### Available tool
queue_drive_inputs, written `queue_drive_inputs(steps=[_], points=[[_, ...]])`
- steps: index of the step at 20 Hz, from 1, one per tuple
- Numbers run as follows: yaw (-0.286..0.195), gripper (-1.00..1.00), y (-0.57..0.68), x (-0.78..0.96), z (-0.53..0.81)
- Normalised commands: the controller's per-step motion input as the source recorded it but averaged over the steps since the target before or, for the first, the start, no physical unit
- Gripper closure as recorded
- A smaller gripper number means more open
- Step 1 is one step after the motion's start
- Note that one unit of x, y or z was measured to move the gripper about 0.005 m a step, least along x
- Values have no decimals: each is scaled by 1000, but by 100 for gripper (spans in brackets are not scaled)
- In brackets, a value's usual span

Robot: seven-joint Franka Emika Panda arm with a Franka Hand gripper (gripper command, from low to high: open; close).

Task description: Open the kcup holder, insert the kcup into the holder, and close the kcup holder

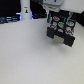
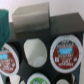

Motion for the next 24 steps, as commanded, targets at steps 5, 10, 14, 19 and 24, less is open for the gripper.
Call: queue_drive_inputs(steps=[5, 10, 14, 19, 24], points=[[73, -100, -1, 752, -37], [118, -100, 239, 656, -77], [213, -100, 256, 365, -149], [233, -100, 231, 116, -205], [203, -100, 273, -103, -151]])
